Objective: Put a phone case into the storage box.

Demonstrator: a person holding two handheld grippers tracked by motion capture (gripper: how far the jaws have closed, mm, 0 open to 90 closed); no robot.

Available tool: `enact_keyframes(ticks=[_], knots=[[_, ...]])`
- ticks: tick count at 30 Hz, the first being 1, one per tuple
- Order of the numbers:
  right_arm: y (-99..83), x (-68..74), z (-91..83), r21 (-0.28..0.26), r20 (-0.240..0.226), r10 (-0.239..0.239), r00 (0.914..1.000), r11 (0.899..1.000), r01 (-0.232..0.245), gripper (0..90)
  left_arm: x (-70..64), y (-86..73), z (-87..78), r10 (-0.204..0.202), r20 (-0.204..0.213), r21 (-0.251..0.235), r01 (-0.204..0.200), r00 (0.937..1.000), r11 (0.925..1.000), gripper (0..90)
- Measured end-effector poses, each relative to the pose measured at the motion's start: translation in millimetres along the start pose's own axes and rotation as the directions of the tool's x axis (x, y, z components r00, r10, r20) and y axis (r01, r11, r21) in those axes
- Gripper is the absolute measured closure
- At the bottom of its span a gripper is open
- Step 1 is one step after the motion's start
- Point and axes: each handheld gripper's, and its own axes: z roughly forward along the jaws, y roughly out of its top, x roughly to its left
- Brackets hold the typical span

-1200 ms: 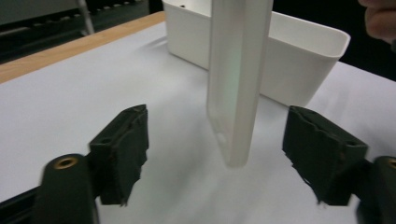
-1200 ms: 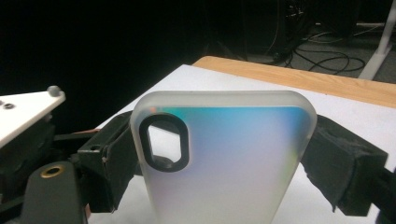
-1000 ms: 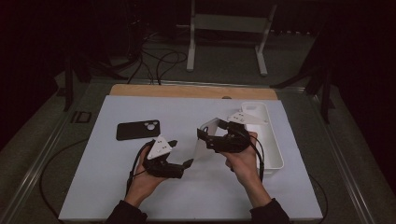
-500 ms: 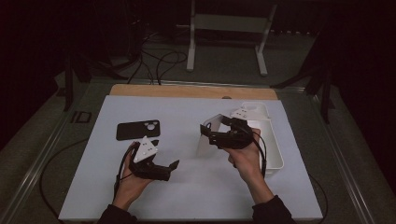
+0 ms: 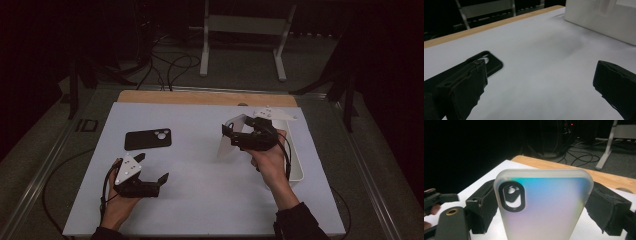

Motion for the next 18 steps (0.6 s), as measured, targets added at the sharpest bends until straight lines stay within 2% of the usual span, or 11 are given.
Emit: enact_keyframes(ticks=[7, 11, 12, 13, 17, 18], knots=[[7.3, -5.9, -0.6, -0.004, 0.019, -0.007, 0.9998, 1.000, 0.007, 16.9, 10.4, -16.2, -15.2, -0.023, -0.044, -0.007, 0.023, 0.9988, 0.9997, 0.0], [8.5, -6.8, -0.8, -0.006, 0.023, -0.008, 0.9997, 1.000, 0.008, 17.0, 10.4, -16.2, -15.2, -0.023, -0.044, -0.007, 0.023, 0.9988, 0.9997, 0.0], [8.5, -6.8, -0.8, -0.006, 0.023, -0.008, 0.9997, 1.000, 0.008, 17.0, 14.6, -23.5, -22.0, -0.034, -0.062, -0.013, 0.033, 0.9975, 0.9994, 0.0], [13.9, -12.8, -0.8, -0.010, 0.039, -0.010, 0.9992, 1.000, 0.011, 16.9, 15.2, -24.6, -23.0, -0.038, -0.066, -0.015, 0.037, 0.9971, 0.9992, 0.0], [17.5, -16.9, -0.2, -0.014, 0.052, -0.009, 0.9986, 1.000, 0.009, 16.9, 16.9, -26.4, -25.0, -0.040, -0.076, -0.017, 0.039, 0.9963, 0.9991, 0.0], [19.8, -21.0, 0.5, -0.017, 0.063, -0.004, 0.9980, 1.000, 0.005, 16.9, 17.4, -29.3, -26.4, -0.037, -0.093, -0.017, 0.036, 0.9950, 0.9992, 0.0]])
